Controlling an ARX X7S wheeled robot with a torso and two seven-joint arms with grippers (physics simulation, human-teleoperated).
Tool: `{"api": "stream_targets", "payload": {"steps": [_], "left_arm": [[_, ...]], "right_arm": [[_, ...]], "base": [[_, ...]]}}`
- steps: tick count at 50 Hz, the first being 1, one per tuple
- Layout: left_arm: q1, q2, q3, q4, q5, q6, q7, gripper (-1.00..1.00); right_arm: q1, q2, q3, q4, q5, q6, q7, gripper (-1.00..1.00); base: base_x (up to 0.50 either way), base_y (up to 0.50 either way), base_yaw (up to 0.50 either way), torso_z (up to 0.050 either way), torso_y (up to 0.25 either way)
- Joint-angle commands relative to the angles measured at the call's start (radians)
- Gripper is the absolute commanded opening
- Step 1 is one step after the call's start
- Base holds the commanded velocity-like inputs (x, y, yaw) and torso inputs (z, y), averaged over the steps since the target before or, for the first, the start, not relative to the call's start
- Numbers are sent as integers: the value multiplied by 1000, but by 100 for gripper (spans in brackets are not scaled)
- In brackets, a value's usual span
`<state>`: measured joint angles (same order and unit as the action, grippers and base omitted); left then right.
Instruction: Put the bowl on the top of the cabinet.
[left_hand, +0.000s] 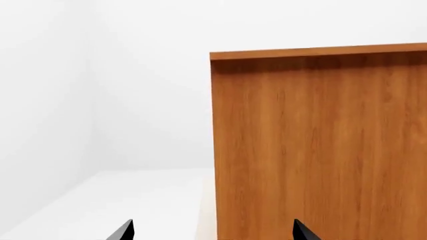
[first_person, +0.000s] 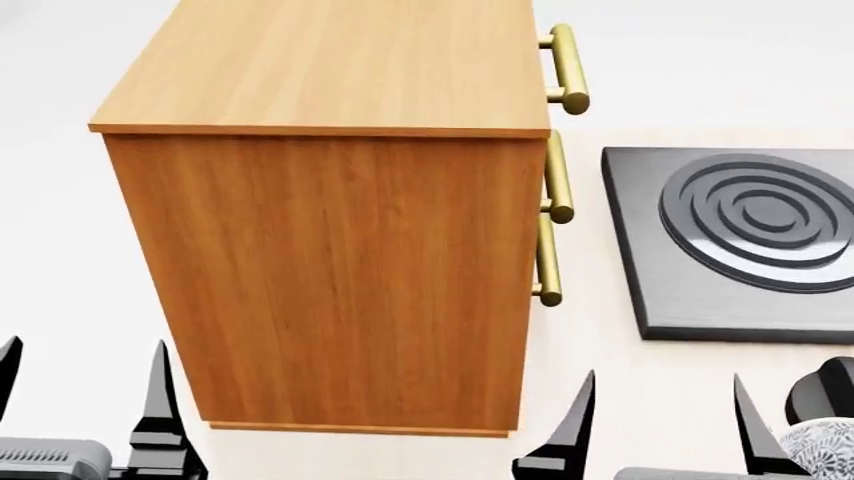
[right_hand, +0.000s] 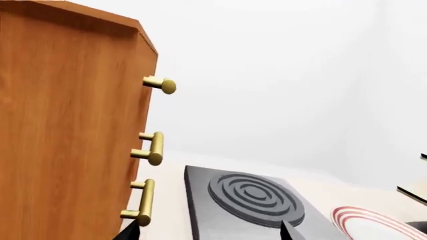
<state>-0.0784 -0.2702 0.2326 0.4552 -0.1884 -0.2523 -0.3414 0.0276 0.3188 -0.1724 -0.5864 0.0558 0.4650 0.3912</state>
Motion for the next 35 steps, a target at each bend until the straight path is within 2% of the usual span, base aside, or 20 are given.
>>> {"api": "stream_targets", "payload": {"steps": [1, 9, 18, 35], "left_arm": [[-4, -2, 4, -11, -5, 5, -2, 100], [-9, -4, 9, -6, -3, -2, -8, 100], [-13, -8, 14, -10, 1, -3, -13, 100], [-10, -10, 29, -16, 2, 4, -19, 100]], "right_arm": [[-29, 62, 83, -140, 49, 225, -24, 100], [-84, 112, 158, -291, 113, 365, -62, 100], [-135, 124, 252, -323, 186, 442, -99, 100], [-287, 188, 256, -405, 149, 492, -74, 100]], "base": [[0, 0, 0, 0, 0], [0, 0, 0, 0, 0], [0, 0, 0, 0, 0], [0, 0, 0, 0, 0]]}}
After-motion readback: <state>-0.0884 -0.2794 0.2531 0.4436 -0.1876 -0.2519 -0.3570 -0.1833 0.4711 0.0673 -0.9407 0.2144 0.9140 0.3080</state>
